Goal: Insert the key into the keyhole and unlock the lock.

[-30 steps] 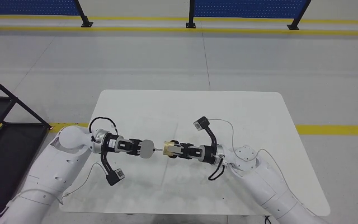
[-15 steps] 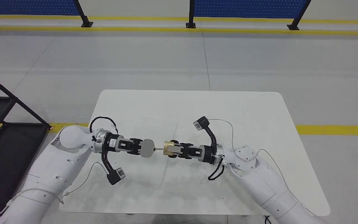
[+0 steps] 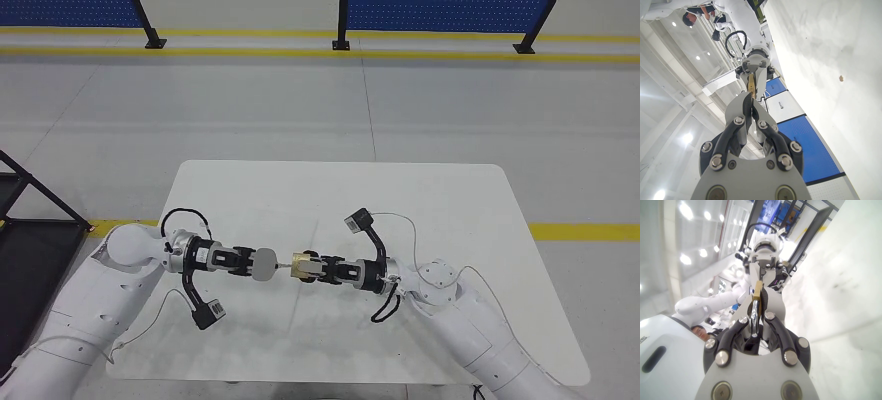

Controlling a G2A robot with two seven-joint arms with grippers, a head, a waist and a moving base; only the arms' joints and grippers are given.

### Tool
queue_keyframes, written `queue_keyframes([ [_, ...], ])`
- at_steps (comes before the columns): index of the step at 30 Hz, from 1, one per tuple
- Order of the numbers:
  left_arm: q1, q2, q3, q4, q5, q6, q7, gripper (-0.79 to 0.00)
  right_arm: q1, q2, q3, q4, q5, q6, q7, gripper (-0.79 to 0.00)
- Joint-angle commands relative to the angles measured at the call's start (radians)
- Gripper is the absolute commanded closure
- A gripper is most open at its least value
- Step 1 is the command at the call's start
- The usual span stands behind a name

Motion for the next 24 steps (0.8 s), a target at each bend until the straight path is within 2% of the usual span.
queue_keyframes([
  [1,0.0,0.0,0.001,0.001,0.002,0.0,0.0,0.0,0.0,-0.001,0.0,0.0,-0.001,0.0,0.0,0.0],
  [24,-0.011,-0.004,0.026,0.001,0.007,0.01,-0.01,0.0,0.001,-0.008,-0.002,0.006,-0.001,0.004,0.009,0.0],
])
